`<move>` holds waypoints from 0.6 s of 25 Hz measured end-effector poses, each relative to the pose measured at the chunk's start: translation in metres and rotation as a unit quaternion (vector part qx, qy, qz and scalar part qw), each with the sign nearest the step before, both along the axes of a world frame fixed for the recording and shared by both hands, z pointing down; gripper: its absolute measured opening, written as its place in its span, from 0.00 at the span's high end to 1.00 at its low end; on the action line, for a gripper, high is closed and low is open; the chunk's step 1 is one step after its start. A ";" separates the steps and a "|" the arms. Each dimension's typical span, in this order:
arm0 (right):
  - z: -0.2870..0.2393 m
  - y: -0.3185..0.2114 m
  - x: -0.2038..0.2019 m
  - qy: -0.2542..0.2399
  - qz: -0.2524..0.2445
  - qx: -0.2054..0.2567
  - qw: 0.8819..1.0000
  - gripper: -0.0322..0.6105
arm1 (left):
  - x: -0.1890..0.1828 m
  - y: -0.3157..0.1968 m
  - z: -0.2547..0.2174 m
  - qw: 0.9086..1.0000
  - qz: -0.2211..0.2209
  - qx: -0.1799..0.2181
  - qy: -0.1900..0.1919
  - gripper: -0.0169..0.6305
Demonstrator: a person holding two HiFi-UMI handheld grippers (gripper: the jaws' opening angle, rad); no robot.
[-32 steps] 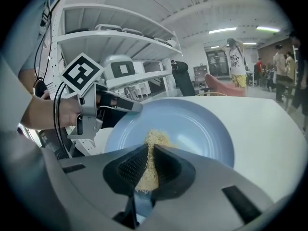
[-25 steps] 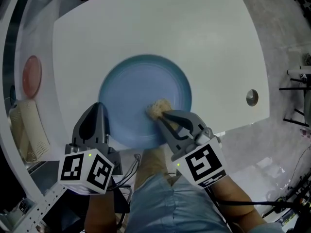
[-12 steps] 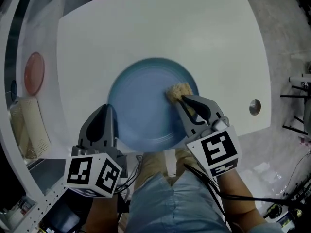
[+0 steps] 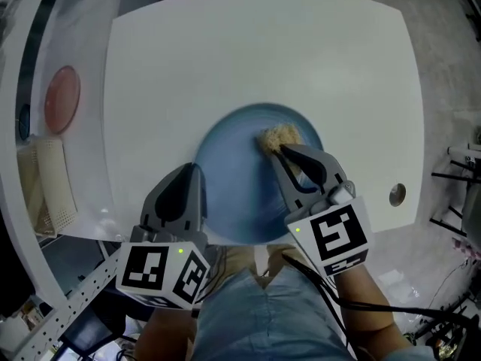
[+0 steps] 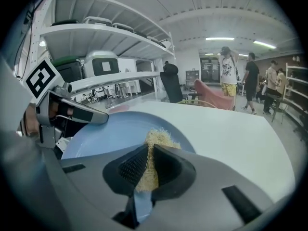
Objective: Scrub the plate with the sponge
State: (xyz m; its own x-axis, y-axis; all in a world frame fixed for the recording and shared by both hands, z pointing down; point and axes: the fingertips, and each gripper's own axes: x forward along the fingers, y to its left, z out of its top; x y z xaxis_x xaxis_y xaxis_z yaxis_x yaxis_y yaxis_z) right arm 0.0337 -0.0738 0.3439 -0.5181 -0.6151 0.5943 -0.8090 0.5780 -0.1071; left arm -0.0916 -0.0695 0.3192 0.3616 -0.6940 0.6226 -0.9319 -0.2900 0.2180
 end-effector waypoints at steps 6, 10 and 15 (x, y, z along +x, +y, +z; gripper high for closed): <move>-0.008 0.000 -0.029 -0.012 -0.031 0.006 0.999 0.88 | -0.004 -0.008 0.001 1.000 -0.004 -0.003 0.005 0.94; -0.010 0.001 -0.037 -0.020 -0.047 0.007 0.999 0.88 | -0.004 -0.011 0.003 1.000 -0.006 -0.005 0.004 0.94; -0.010 0.012 -0.046 -0.031 -0.063 -0.001 0.998 0.88 | -0.005 -0.013 0.005 1.000 -0.005 -0.008 0.000 0.94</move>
State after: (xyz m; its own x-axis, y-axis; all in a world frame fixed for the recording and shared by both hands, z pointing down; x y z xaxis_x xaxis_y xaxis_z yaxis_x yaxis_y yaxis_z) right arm -0.0125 -0.0615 0.3341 -0.6268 -0.5414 0.5604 -0.7215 0.6748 -0.1552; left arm -0.0962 -0.0826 0.3247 0.3551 -0.6871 0.6339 -0.9346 -0.2768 0.2235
